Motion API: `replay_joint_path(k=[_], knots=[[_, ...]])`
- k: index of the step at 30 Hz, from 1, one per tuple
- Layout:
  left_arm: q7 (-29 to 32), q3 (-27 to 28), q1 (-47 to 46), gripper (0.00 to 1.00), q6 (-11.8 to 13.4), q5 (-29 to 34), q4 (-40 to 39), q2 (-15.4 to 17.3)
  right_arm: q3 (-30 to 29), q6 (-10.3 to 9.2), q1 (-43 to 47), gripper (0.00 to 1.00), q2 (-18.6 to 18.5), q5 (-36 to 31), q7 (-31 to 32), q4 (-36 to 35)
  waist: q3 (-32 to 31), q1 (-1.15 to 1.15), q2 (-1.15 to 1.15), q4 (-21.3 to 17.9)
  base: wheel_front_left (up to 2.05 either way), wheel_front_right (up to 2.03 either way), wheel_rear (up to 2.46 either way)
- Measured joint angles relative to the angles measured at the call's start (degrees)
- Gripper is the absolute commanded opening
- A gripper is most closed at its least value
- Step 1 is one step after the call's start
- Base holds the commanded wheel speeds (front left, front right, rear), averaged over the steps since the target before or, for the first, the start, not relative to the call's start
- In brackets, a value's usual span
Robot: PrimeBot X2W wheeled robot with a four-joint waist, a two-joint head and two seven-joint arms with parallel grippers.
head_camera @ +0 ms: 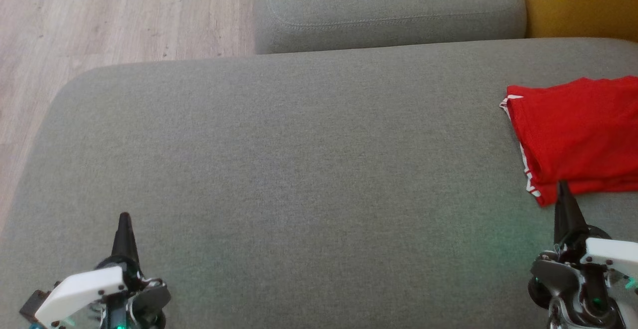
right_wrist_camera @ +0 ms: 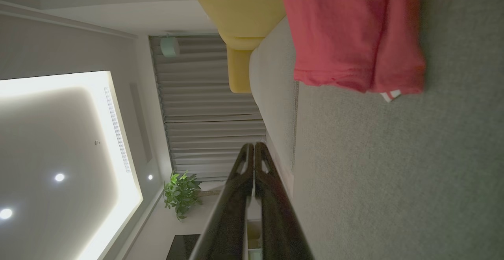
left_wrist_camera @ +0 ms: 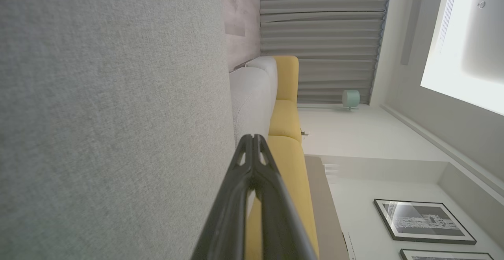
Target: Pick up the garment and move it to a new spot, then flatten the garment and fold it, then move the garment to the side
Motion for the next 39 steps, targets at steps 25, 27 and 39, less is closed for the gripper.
replay_joint_path(k=[25, 27, 39], knots=[[0.25, 0.99, 0.0, 0.0, 0.0, 0.02, 0.0, -0.21, 0.0, 0.0, 0.0, 0.0, 0.0, 0.0, 0.0, 0.0, -0.01, 0.0, 0.0, 0.0, 0.0, 0.0, 0.0], [0.31, 1.0, 0.0, 0.0, 0.0, 0.02, 0.0, -0.21, 0.0, 0.0, 0.0, 0.0, 0.0, 0.0, 0.0, 0.0, -0.01, 0.0, 0.0, 0.0, 0.0, 0.0, 0.0], [0.51, 1.11, 0.0, 0.0, 0.0, 0.04, 0.01, -0.3, 0.0, 0.0, 0.0, 0.0, 0.0, 0.0, 0.0, 0.0, -0.01, 0.0, 0.0, 0.0, 0.0, 0.0, 0.0]])
